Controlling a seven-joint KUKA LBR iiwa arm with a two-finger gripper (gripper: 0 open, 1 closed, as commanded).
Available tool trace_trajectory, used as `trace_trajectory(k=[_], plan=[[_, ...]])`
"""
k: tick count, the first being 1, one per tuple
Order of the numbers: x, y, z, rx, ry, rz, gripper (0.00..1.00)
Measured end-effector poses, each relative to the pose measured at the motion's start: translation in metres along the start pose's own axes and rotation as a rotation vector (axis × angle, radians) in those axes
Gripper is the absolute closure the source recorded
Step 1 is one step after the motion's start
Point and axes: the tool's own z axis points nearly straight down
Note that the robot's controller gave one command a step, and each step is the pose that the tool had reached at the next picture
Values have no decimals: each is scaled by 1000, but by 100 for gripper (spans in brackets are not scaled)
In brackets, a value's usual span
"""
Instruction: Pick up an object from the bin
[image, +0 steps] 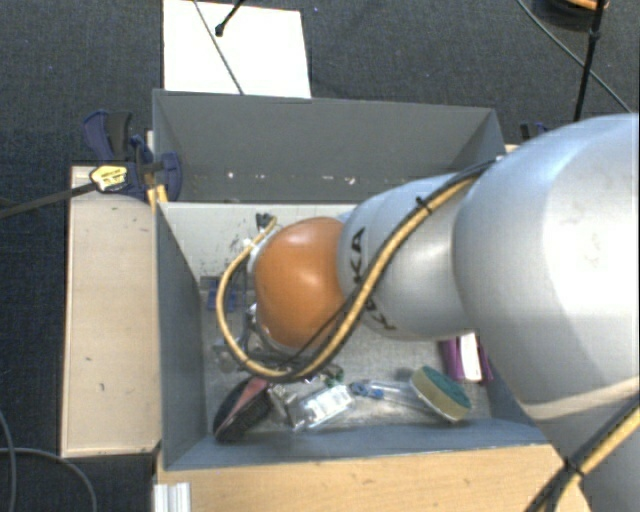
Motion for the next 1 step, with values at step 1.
trace_trajectory(k=[1], plan=[[0, 0, 0, -1, 0, 5, 100]])
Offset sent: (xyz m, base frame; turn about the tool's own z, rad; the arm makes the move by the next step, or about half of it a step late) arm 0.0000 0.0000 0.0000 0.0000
